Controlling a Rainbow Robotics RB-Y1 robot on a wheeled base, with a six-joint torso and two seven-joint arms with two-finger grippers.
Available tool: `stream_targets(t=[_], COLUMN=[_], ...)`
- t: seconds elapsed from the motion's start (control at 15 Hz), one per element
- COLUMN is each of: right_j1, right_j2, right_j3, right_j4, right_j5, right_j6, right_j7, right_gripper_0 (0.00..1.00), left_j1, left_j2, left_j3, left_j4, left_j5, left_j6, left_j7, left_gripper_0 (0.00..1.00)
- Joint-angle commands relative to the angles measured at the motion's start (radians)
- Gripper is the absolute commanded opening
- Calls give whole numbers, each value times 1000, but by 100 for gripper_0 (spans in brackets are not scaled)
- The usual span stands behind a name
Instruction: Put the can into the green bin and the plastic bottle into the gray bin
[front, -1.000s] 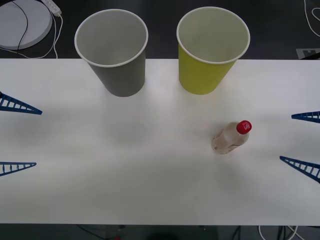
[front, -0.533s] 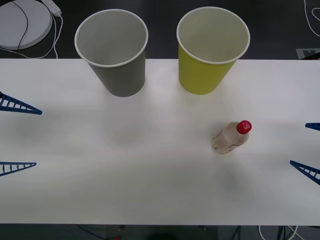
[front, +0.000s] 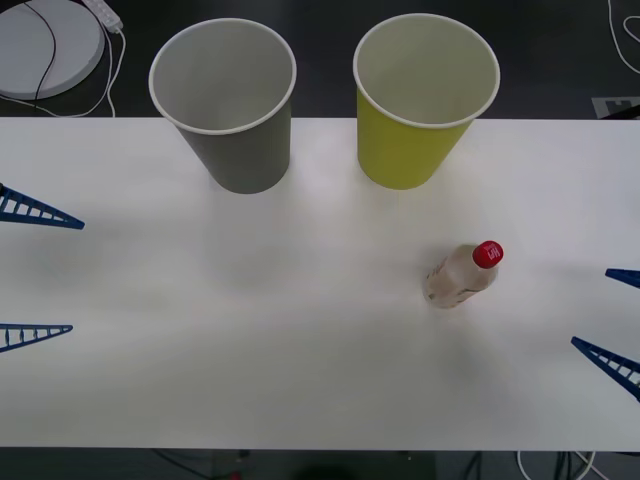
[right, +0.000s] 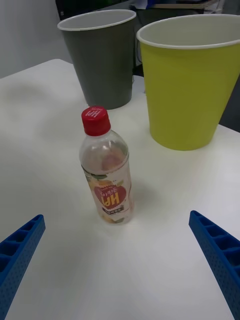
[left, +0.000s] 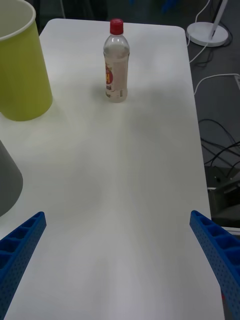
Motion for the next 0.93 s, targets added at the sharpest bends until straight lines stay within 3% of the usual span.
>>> stream_targets(t=[0.07,0.27,0.6,0.93], right_j1=[-32,-80,-155,-215], right_j2=[42,90,169,205], right_j3=[31,67,86,147], right_j4=[33,76,122,150], right_j5=[1,15,107,129], right_j6=[0,0,1,15], right_j7=[18,38,58,95], right_gripper_0=[100,100,100,100], left_j1=[0,0,0,0], left_j2=[0,0,0,0], left_j3=[0,0,0,0], left_j4=[0,0,0,0], left_j5=[0,0,0,0], left_j6=[0,0,0,0], left_j7=[0,0,0,0], left_gripper_0=[100,100,100,100])
